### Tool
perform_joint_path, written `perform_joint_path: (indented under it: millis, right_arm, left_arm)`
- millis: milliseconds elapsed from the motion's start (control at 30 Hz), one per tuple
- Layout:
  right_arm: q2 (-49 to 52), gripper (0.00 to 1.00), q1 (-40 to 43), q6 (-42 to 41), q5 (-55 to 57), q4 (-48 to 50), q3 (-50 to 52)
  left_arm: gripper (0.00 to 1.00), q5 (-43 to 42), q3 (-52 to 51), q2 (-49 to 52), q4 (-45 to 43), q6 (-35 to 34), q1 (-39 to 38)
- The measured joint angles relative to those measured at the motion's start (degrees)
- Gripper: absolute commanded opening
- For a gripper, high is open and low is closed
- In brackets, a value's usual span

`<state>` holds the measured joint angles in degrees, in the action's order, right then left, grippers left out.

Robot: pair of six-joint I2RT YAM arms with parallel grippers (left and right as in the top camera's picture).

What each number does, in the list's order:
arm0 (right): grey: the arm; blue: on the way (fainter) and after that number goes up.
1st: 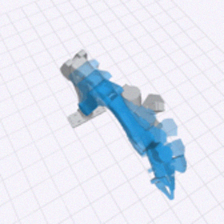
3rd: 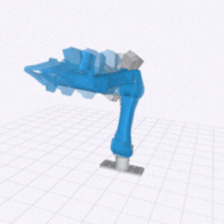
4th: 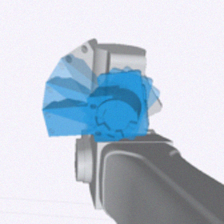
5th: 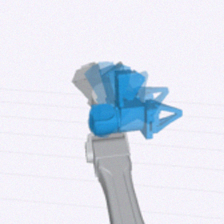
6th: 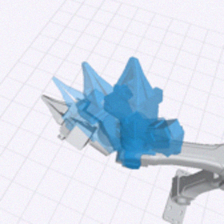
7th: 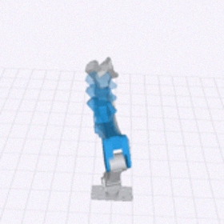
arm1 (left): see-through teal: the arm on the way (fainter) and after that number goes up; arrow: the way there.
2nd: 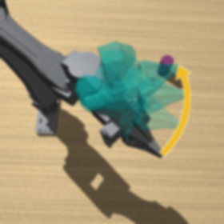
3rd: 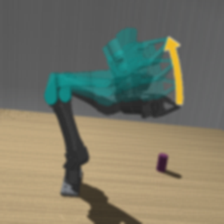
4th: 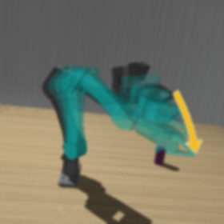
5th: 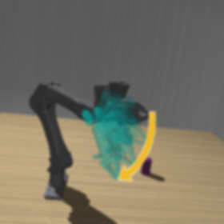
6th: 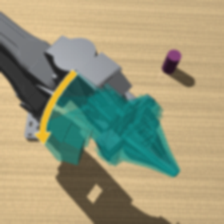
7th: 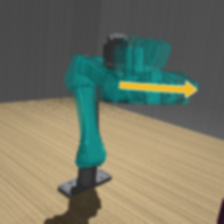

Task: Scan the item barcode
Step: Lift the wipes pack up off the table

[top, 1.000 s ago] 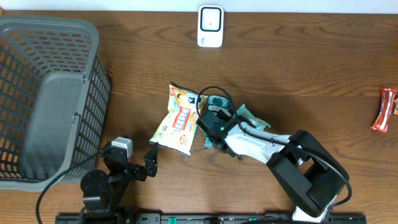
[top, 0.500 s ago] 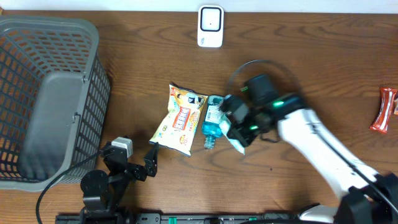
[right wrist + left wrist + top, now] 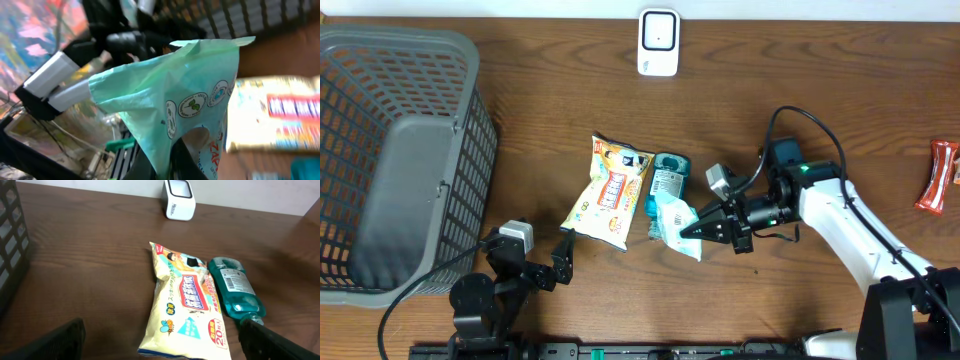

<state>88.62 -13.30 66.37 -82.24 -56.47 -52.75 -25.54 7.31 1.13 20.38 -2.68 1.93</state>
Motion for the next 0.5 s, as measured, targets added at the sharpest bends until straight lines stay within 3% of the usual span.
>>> perform_joint_path:
  millis: [500]
  right_arm:
    - [0.0,0.01,-1.86,1.86,-0.61,6.64,0.0]
  left_arm:
    - [0.98,0.0,0.0,0.0,0.0,0.0,0.0]
